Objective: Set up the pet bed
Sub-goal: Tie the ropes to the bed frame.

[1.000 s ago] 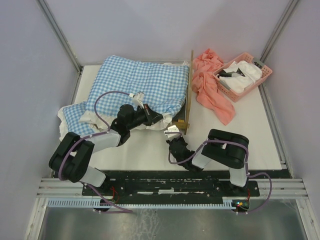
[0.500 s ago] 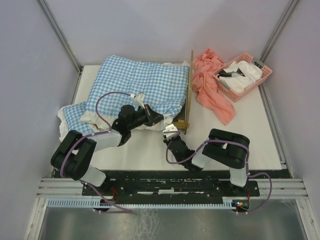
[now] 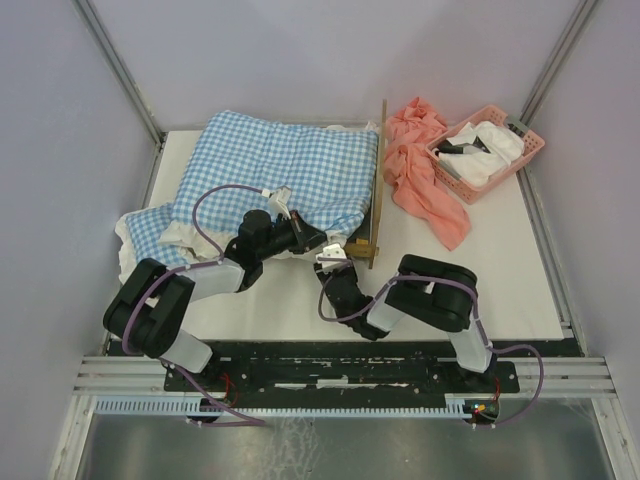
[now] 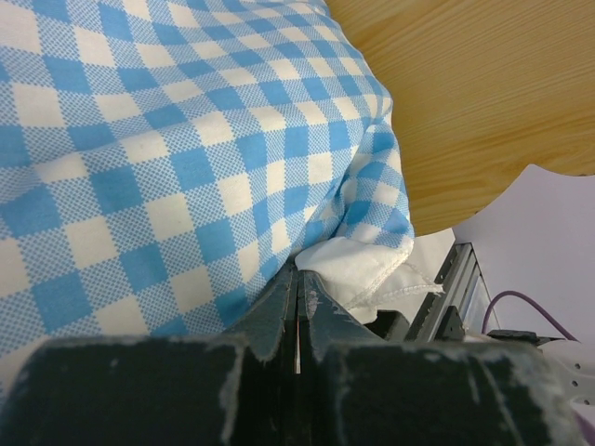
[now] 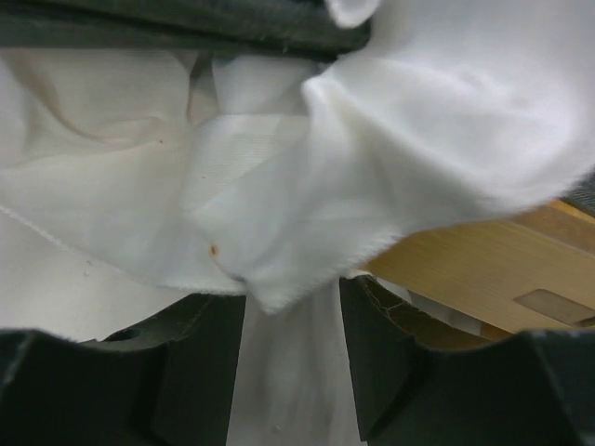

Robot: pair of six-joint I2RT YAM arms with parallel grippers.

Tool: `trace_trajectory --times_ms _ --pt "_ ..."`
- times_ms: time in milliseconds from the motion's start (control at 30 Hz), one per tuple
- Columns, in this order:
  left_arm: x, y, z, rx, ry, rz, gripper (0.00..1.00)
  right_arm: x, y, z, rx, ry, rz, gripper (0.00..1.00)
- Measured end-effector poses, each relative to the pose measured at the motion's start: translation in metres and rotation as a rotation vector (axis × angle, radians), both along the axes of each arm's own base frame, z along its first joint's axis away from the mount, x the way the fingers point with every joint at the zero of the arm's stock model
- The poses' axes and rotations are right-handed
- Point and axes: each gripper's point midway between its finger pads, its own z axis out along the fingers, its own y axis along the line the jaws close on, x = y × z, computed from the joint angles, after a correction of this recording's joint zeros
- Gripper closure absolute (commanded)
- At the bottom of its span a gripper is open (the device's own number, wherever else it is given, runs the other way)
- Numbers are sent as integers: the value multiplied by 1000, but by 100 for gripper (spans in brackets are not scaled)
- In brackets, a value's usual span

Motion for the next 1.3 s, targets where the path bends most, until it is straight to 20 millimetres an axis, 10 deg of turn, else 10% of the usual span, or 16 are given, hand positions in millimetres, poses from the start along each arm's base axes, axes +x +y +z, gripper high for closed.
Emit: trace_trajectory --times_ms 133,367,733,1133,1300 --pt "0 0 0 0 0 0 97 9 2 -10 -29 -36 -51 53" --pt "1 0 -2 2 4 1 97 23 -14 -8 -81 -93 -158 98" --pt "0 -2 3 -28 10 -1 85 22 -16 -9 -71 -74 -47 98" --pt "0 -3 9 -40 3 -2 94 1 -25 -16 -33 -10 70 98" --pt "-2 -2 15 -43 -5 -2 80 -7 -24 -21 -28 15 120 98"
